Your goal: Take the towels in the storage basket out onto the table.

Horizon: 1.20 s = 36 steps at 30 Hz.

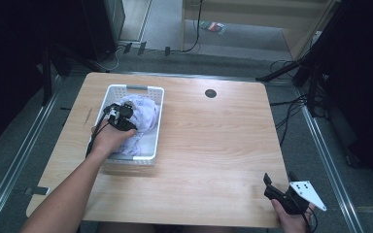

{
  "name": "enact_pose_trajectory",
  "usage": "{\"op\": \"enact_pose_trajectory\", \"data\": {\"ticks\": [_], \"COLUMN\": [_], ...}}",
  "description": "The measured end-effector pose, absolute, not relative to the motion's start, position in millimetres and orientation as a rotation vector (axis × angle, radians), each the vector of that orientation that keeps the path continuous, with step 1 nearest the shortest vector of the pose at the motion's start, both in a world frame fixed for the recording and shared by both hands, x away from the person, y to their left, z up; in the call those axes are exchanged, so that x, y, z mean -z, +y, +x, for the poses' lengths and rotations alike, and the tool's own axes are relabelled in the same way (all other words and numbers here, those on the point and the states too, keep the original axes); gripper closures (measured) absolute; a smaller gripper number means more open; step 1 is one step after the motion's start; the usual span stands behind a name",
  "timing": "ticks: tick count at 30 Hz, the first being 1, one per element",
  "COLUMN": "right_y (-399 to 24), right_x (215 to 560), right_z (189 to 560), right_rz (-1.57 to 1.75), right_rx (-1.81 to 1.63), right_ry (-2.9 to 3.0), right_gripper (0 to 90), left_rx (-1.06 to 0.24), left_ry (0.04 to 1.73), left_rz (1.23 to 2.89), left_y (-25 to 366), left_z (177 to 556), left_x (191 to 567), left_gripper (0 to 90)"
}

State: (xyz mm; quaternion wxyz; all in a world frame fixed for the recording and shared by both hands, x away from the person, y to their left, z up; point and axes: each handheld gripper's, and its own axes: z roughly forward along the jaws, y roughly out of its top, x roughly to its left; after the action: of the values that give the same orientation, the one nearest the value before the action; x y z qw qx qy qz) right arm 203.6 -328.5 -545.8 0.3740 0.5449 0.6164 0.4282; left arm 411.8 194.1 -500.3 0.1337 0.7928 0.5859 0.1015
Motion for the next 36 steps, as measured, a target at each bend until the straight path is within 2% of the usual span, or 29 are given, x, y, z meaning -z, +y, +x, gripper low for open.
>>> {"op": "enact_pose_trajectory", "data": {"ticks": [9, 36], "right_y": [-328.4, -328.3], "right_x": [545.9, 545.8], "right_z": [203.9, 204.9], "right_rz": [1.393, 1.406], "right_rx": [-1.095, -1.087], "right_ry": [1.582, 1.587], "right_gripper": [13.7, 13.7], "left_rx": [-0.267, -0.360], "left_ry": [1.678, 1.629], "left_rz": [2.265, 2.202], "left_y": [199.6, 210.1], "left_z": [410.9, 405.6], "left_x": [479.5, 408.4], "left_gripper": [62.5, 62.4]}}
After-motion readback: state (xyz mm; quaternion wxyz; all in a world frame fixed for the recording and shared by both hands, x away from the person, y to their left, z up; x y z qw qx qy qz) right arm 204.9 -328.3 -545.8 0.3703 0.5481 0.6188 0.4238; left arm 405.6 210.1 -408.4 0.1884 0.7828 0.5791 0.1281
